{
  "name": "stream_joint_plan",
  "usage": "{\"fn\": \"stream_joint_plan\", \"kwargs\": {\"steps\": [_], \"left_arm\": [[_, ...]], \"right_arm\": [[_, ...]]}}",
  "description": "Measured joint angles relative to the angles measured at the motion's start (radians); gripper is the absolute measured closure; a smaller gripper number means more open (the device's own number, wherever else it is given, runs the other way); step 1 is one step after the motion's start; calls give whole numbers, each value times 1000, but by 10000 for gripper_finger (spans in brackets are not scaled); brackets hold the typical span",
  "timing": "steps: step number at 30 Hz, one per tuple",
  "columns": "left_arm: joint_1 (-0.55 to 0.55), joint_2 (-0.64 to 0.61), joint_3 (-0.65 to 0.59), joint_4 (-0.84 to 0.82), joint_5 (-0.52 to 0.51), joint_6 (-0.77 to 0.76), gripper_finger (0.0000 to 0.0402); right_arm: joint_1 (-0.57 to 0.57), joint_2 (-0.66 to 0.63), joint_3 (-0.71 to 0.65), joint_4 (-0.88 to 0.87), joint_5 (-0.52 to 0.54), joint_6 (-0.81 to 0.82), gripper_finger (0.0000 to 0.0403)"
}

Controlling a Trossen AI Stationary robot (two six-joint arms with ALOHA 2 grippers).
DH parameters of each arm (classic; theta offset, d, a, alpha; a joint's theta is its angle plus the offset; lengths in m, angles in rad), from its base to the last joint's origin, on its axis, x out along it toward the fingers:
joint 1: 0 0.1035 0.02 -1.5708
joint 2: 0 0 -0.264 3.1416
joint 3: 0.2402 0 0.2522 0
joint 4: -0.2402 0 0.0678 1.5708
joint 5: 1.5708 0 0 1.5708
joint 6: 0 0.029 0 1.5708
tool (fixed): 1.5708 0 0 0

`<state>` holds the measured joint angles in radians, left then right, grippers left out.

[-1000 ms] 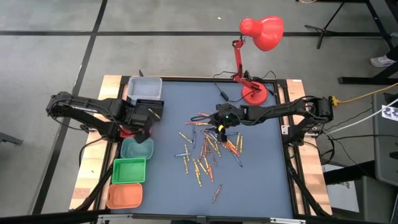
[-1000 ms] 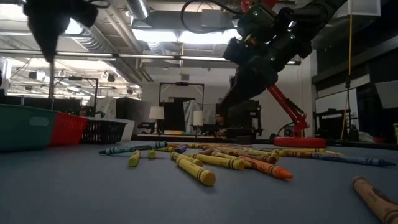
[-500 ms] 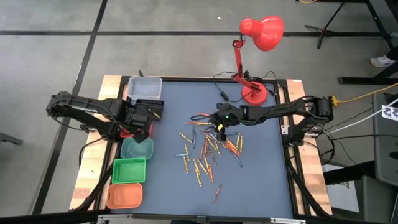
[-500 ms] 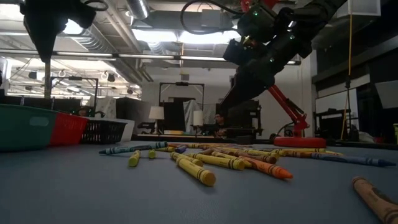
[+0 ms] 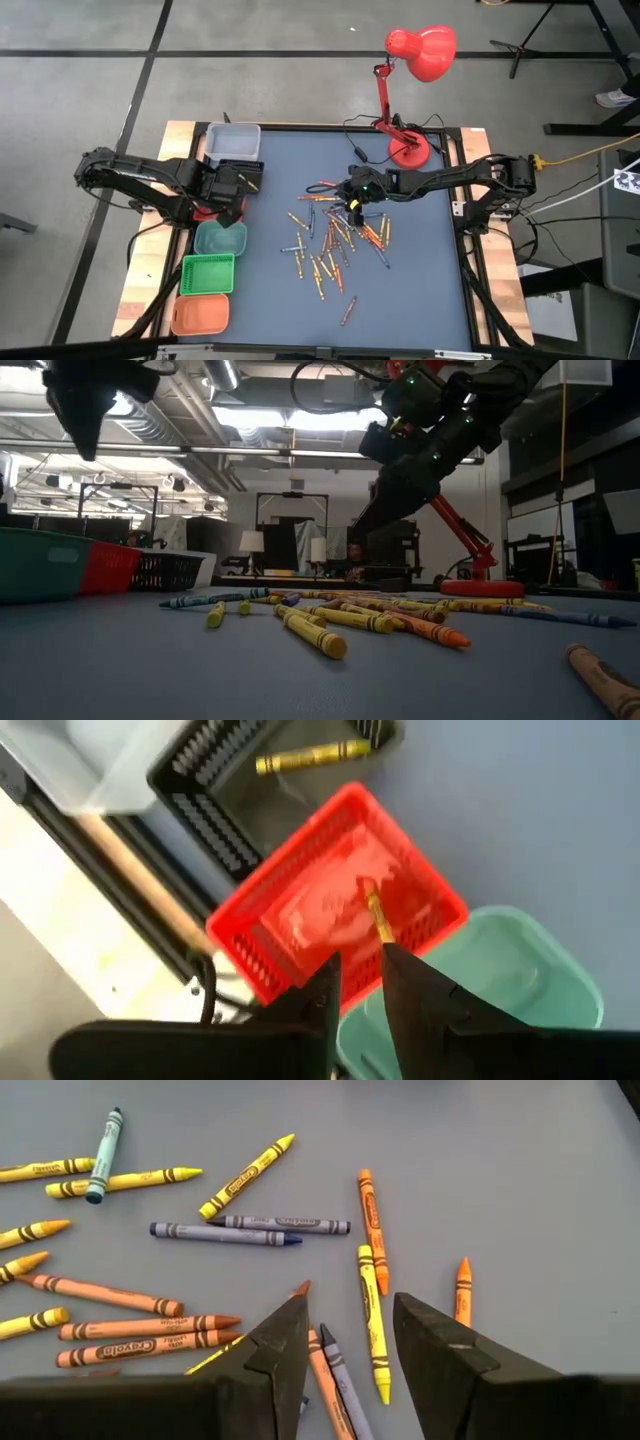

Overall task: Sort crayons
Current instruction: Put the green crayon into the black bin

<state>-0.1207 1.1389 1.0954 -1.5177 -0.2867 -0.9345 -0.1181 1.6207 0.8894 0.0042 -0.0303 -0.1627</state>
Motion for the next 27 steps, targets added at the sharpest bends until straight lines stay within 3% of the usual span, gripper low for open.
{"fn": "stream_joint_plan", "kwargs": {"steps": [9, 18, 27], "left_arm": [[0, 0, 0, 252, -211, 17, 342], [1, 1, 0, 500, -218, 266, 343], [0, 1, 0, 587, -218, 343, 343]], "right_arm": [[-2, 0, 0, 4, 36, -38, 255], [-36, 0, 0, 7, 61, -52, 255], [-47, 94, 0, 146, 39, -53, 255]]}}
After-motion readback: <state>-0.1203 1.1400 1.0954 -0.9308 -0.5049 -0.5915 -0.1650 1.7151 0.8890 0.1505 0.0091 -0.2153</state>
